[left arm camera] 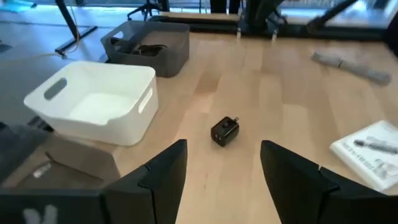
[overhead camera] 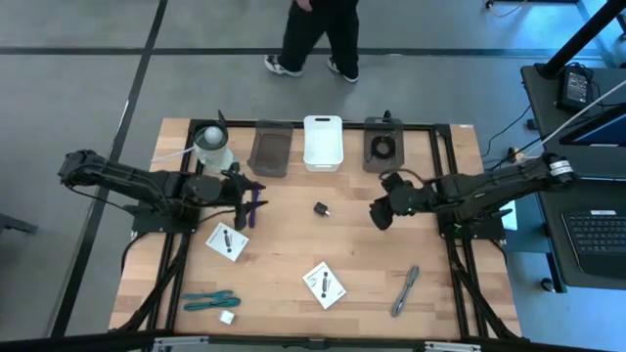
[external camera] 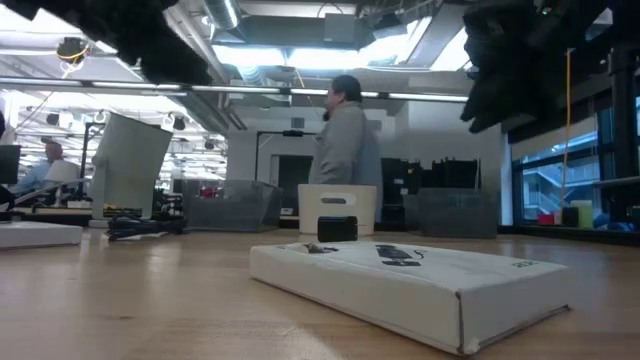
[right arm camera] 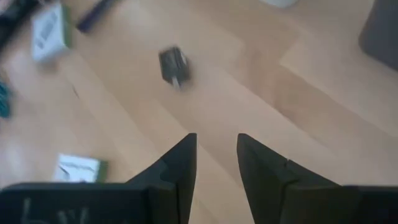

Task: Pick and place items into bin
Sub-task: Put the black charger adapter into the left black bin

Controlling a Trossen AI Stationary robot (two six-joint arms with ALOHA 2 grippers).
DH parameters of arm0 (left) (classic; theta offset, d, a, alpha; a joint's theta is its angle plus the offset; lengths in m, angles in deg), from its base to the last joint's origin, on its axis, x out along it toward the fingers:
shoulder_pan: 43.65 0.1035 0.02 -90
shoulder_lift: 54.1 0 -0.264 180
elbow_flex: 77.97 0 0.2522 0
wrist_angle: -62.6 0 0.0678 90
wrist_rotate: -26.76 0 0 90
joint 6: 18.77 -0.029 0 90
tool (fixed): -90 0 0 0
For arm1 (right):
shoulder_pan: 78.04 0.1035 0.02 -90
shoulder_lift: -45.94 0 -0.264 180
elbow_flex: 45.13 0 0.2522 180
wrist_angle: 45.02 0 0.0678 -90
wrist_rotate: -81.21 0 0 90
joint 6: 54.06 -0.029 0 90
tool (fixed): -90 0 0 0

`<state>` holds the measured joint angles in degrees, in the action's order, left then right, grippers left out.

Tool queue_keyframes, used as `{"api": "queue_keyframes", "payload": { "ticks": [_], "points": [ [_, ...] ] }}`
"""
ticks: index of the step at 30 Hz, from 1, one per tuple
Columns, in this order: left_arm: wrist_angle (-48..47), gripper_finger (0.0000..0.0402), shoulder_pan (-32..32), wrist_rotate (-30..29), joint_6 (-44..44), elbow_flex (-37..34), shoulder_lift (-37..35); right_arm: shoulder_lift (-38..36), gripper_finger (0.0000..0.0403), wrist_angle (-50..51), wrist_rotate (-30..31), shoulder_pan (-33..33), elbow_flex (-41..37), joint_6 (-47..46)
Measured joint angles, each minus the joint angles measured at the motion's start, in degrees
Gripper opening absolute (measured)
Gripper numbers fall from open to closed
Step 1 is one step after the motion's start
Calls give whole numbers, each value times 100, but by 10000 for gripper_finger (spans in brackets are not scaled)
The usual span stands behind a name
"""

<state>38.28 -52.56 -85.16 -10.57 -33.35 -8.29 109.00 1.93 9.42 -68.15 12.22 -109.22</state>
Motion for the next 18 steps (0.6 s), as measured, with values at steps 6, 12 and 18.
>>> {"api": "queue_keyframes", "payload": {
  "ticks": [6,12,18],
  "points": [
    [-5,198,171,-23,48,849,1179,458,119,575,-322,226,0,78],
    [-399,183,744,1134,-17,1965,2595,756,119,607,-614,453,0,495],
    [-1258,170,1068,1834,-1048,3125,3997,794,119,603,-627,624,0,595]
  ]
}}
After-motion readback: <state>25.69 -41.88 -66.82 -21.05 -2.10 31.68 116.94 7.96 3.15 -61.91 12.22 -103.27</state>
